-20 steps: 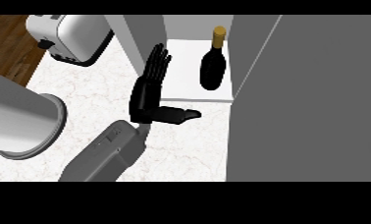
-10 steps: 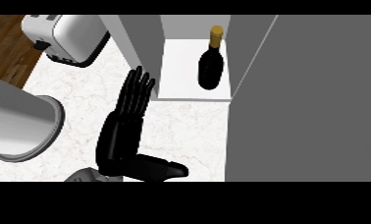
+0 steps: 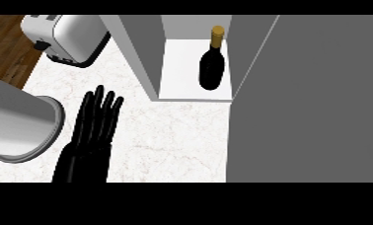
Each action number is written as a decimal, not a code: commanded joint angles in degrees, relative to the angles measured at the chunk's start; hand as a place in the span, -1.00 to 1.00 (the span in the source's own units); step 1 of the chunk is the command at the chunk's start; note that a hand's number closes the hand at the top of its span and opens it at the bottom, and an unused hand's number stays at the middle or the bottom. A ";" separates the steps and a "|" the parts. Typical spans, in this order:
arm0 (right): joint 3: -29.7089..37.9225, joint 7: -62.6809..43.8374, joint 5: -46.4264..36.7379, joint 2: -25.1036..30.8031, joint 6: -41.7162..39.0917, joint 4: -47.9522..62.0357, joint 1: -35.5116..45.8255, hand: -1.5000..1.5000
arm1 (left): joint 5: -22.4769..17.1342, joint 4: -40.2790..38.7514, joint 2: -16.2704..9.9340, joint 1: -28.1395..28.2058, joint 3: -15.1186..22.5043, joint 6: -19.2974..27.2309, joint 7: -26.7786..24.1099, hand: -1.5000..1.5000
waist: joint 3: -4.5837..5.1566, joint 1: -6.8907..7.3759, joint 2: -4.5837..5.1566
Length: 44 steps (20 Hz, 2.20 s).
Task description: Pick up the wine, place it into the cabinet and close the cabinet
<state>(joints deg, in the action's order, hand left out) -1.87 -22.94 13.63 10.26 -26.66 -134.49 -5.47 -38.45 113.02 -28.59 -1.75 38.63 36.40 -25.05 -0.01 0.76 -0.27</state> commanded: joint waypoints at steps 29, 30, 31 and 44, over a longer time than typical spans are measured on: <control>-43.05 -19.56 -20.27 -10.24 31.33 8.86 30.69 1.00 | -19.05 11.46 -18.64 43.26 -41.57 -35.16 -9.45 -1.00 | 0.12 0.79 0.03; -41.68 -19.12 -19.38 -10.25 34.44 11.93 34.47 1.00 | -18.41 10.46 -18.95 43.74 -42.03 -37.51 -10.54 -1.00 | 0.16 1.36 0.03; -42.04 -19.64 -19.34 -10.25 36.60 14.01 37.06 1.00 | -15.54 18.34 -17.92 46.70 -38.93 -32.27 -8.75 -1.00 | 0.07 1.58 -0.01; -25.63 -9.36 -12.33 -10.26 36.84 42.88 58.12 1.00 | -21.91 11.20 -16.62 44.38 -50.03 -42.13 -2.60 -1.00 | 0.04 0.70 0.44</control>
<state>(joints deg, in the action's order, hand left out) -31.64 -34.84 -0.04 0.00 10.62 -99.53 46.88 -59.95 125.63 -45.32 44.21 -9.64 -4.80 -29.88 0.03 1.82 0.03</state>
